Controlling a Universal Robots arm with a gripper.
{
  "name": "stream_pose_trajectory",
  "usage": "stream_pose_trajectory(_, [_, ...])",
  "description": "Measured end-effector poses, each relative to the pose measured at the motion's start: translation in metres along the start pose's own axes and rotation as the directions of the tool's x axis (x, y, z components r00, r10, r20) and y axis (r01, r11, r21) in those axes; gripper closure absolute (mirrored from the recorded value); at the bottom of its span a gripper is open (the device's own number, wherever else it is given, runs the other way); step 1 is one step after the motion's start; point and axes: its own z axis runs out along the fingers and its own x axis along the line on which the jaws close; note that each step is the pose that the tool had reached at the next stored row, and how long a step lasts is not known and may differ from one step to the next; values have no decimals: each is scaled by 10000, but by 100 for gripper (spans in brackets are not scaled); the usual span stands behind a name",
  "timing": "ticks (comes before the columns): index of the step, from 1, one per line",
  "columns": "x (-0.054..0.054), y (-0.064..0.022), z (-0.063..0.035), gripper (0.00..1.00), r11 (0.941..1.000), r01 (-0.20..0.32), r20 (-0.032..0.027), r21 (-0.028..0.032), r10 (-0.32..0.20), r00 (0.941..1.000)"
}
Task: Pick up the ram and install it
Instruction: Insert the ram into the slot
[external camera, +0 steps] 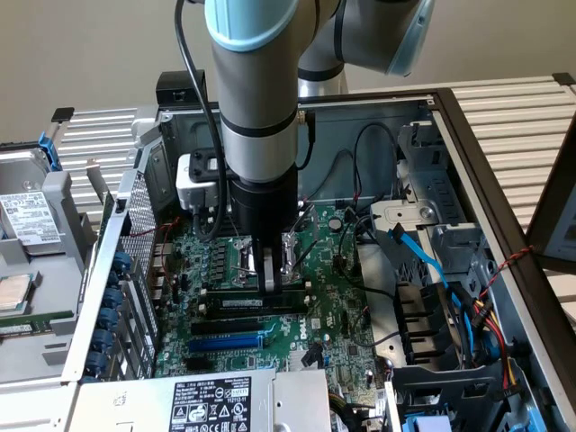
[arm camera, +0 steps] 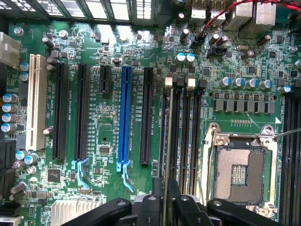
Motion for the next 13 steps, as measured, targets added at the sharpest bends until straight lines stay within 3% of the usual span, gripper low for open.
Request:
stream_pose_trajectory(1, [0,0,0,78,10000,-1,1,0,1,10000])
stream_pose_trajectory(6, [-1,0,-28,78,10000,-1,-3,-2,1,10000])
stream_pose_trajectory(13, [-9,-1,-241,78,10000,-1,2,0,1,10000])
